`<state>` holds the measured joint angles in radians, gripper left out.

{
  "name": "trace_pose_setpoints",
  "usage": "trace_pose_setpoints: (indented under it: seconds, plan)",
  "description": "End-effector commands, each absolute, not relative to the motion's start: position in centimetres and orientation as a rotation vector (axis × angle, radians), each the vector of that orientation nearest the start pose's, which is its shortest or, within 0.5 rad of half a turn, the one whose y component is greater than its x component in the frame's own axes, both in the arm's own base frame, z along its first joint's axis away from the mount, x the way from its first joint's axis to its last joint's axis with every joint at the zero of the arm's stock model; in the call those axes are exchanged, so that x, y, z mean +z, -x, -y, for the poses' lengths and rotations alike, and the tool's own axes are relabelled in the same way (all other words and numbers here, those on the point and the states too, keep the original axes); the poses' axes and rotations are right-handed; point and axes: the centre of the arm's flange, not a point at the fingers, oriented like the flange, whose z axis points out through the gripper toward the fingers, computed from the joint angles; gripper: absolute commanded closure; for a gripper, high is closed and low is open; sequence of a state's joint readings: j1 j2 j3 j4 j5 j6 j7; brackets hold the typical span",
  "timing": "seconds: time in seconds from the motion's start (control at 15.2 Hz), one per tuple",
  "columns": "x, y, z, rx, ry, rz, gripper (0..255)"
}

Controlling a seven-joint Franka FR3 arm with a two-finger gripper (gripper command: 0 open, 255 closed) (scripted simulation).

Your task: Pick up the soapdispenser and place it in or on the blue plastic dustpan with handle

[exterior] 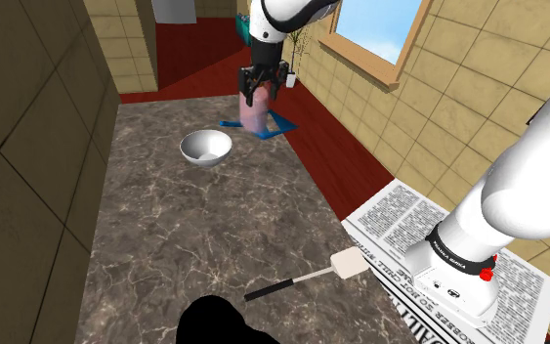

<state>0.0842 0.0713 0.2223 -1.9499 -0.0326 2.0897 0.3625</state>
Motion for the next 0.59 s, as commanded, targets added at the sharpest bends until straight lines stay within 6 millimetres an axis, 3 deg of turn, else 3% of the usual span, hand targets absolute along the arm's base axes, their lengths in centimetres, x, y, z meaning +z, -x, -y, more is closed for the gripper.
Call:
trace_pose_setpoints:
  seconds: [0.0, 0.53]
  plan:
    - [46.0, -55.5, -17.1, -0.111, 3.128, -0.066, 255]
    - [50.0, -55.5, -17.1, -0.111, 3.128, -0.066, 255]
